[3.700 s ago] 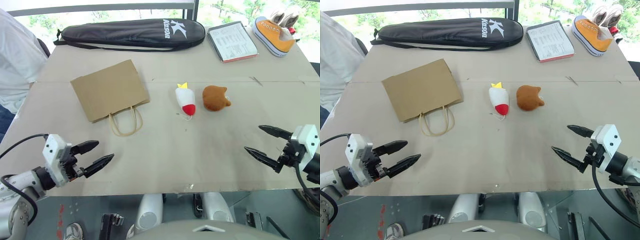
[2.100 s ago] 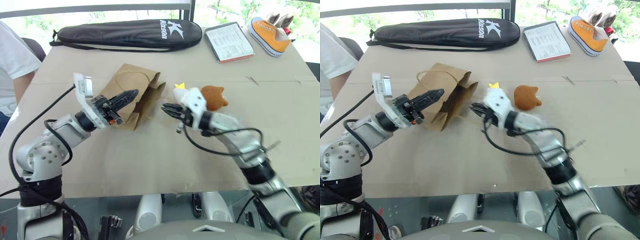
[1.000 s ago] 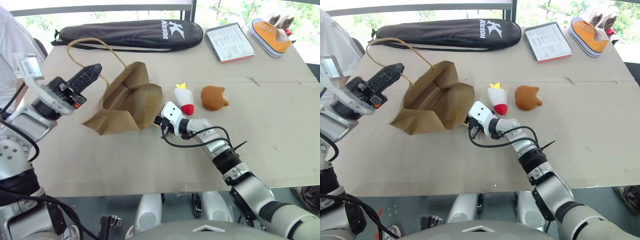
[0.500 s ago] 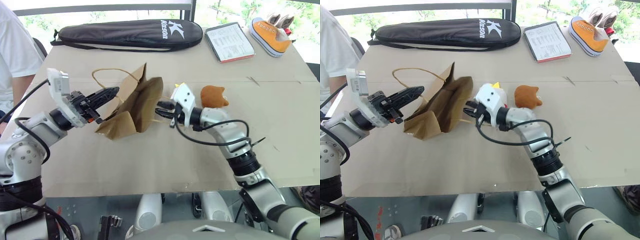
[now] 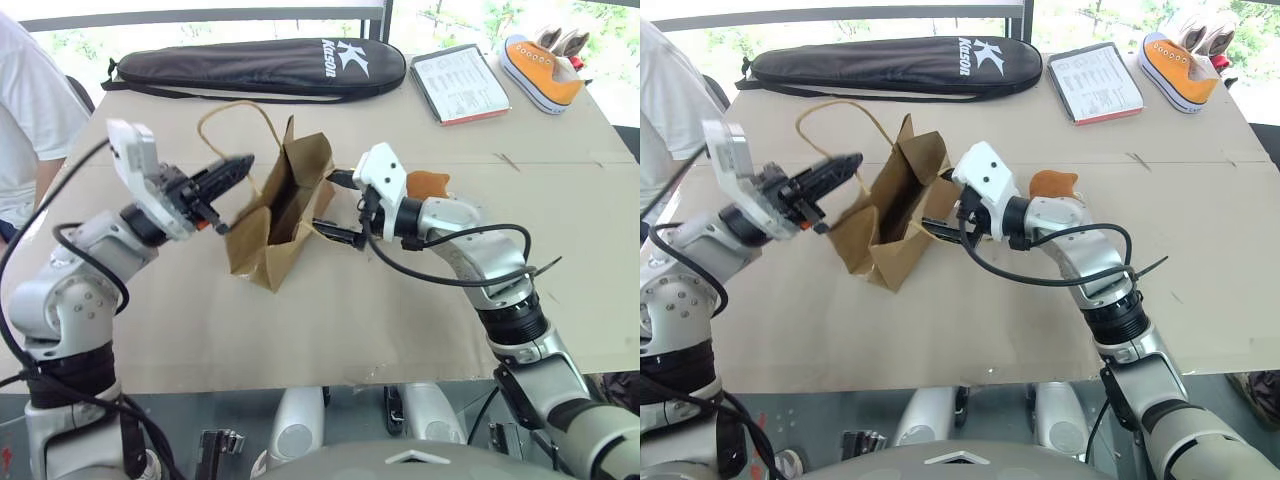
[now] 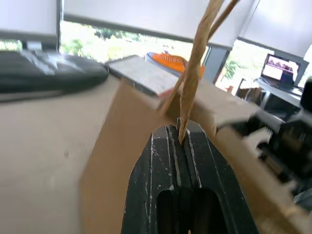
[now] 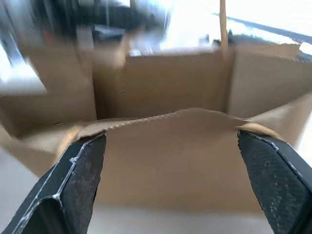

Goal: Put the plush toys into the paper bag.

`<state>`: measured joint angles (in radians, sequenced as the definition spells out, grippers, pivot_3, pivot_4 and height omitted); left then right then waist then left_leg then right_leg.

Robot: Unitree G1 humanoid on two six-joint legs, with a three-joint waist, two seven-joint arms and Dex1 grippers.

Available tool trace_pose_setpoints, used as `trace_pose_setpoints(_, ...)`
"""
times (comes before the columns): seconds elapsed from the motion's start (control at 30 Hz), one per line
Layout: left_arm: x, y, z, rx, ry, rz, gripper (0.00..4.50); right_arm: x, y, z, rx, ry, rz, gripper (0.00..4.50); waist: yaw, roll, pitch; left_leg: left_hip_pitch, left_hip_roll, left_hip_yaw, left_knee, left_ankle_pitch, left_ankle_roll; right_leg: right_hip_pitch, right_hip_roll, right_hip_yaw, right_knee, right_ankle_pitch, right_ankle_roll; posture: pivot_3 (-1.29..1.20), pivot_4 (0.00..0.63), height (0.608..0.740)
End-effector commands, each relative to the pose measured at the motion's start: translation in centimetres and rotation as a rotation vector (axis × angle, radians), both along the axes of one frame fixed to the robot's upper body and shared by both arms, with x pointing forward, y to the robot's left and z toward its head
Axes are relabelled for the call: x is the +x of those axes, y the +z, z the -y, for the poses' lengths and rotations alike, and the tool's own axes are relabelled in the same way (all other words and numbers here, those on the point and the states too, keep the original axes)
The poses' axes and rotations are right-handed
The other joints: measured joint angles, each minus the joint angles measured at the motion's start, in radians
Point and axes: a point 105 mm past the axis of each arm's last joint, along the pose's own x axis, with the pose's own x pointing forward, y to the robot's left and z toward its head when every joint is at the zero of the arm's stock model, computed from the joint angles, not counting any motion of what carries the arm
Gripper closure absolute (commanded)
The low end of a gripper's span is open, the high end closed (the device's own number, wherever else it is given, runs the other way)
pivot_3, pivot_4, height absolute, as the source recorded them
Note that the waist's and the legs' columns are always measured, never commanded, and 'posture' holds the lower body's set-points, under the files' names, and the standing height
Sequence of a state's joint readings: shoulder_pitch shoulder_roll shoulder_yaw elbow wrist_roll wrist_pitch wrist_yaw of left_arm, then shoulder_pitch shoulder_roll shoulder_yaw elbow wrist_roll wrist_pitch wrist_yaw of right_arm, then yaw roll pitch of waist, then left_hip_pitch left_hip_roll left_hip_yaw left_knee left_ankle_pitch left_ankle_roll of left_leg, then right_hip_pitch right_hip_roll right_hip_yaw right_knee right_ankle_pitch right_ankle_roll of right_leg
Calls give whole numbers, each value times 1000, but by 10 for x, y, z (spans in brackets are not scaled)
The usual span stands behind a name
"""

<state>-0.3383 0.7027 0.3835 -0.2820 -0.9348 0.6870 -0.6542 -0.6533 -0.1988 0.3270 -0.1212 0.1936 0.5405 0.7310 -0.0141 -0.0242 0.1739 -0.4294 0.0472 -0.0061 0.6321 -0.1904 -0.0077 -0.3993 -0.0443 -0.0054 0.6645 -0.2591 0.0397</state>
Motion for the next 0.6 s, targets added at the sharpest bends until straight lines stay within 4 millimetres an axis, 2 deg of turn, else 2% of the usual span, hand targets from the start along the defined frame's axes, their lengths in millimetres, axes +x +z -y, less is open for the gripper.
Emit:
trace_pose_setpoints(0.03, -7, 28, 5, 49, -12, 112, 4500, 9, -1, -2, -34, -25, 41, 283, -1, 0, 0, 0, 0, 0, 0, 0, 0, 0, 0, 0, 0, 0, 0, 0, 150, 740)
trace_pose_setpoints(0.13, -6, 34, -1, 141, 15, 163, 4500, 20, -1, -1, -59, -63, 53, 283, -5, 0, 1, 0, 0, 0, 0, 0, 0, -1, 1, 0, 0, 0, 0, 0, 150, 740)
trace_pose_setpoints(0.4, -2, 21, -9, 401, 33, 221, 4500, 27, 4, -6, -82, -53, 72, 283, -2, 1, 1, -1, 0, 0, -1, 0, 0, -1, 1, 0, 0, 0, 0, 0, 150, 740)
trace_pose_setpoints(0.6, -1, 19, 0, 497, 13, 288, 4500, 34, 0, -7, -135, -64, 56, 283, -1, 0, 1, -1, 0, 0, -1, 0, 0, -1, 1, 0, 0, 0, 0, 0, 150, 740)
